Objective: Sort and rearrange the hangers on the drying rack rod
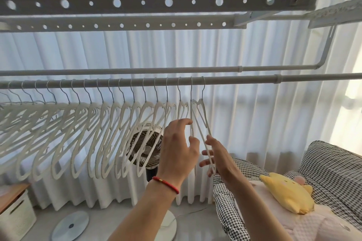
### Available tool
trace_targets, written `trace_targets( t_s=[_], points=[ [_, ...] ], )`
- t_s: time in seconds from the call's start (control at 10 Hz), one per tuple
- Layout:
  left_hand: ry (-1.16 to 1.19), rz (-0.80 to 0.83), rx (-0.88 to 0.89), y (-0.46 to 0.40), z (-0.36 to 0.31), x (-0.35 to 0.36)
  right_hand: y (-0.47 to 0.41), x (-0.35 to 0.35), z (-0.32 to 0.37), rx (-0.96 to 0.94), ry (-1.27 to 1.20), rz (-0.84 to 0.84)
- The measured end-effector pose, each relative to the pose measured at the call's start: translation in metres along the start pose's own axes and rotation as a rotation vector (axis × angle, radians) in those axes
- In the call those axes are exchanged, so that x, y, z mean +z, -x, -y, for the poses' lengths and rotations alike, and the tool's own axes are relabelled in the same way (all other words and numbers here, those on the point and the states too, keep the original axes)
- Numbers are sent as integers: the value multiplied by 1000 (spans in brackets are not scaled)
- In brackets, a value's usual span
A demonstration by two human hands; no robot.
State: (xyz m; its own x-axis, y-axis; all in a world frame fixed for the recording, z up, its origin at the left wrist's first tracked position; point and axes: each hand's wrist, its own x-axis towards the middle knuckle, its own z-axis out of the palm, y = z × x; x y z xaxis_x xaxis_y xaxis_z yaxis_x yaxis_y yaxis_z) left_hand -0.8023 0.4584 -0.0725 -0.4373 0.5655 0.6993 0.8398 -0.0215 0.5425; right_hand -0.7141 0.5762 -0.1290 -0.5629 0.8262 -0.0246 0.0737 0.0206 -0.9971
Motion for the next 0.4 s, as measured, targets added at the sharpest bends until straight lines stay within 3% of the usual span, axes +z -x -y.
trace_targets(
  t_s=[0.3, 0.4],
  points=[
    [12, -63, -15, 2, -5, -14, 5, -8, 5, -62, -23, -48],
    [73, -118, -70, 1, -10, -23, 16, -17, 16, -190, 80, -217]
  ],
)
